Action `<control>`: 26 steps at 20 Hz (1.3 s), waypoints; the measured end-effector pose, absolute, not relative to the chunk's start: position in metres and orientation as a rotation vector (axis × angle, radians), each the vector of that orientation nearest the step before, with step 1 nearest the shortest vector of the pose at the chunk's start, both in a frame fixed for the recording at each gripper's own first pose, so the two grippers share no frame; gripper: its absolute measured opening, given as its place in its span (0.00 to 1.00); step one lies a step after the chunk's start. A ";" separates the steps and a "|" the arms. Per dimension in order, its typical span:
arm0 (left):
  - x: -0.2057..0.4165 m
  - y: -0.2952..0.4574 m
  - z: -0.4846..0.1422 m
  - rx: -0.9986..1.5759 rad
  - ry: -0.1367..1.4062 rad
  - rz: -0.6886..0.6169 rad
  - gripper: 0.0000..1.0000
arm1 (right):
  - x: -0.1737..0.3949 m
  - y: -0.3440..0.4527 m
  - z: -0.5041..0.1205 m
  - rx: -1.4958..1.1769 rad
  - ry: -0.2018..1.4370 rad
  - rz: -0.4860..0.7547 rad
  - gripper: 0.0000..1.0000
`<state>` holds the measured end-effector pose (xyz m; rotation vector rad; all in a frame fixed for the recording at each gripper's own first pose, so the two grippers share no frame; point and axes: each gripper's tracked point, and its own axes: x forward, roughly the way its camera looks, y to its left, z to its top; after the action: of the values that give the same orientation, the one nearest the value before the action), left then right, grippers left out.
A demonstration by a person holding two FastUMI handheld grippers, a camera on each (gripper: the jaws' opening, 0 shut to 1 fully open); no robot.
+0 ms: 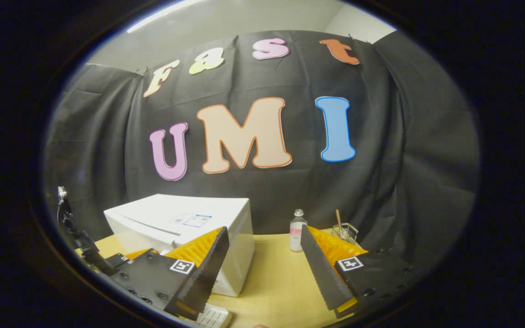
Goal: Open the microwave oven with the left hand, put the food in, and close the microwave oven.
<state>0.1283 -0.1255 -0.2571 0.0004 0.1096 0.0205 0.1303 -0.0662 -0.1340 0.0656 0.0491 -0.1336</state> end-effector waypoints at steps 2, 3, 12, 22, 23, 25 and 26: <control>0.128 -0.126 -0.258 -0.002 0.110 0.022 0.01 | 0.130 -0.067 -0.133 0.071 0.049 -0.134 0.92; 0.128 -0.125 -0.257 -0.008 0.106 0.022 0.01 | 0.130 -0.069 -0.133 0.070 0.050 -0.138 0.92; 0.129 -0.126 -0.257 0.020 0.112 0.033 0.01 | 0.128 -0.069 -0.133 0.044 0.045 -0.152 0.92; 0.131 -0.124 -0.250 0.038 0.092 0.039 0.01 | 0.126 -0.053 -0.129 0.010 0.035 -0.110 0.92; 0.128 -0.124 -0.244 0.037 0.079 0.038 0.01 | 0.125 -0.052 -0.128 0.004 0.033 -0.107 0.92; 0.120 -0.123 -0.234 0.031 0.072 0.038 0.01 | 0.123 -0.050 -0.127 -0.001 0.029 -0.098 0.92; 0.114 -0.120 -0.230 0.033 0.075 0.049 0.01 | 0.123 -0.049 -0.128 0.004 0.032 -0.092 0.92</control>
<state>0.1139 -0.1203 -0.2298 0.0326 0.0754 0.0487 0.1226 -0.0493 -0.1280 0.0037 0.0321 -0.0918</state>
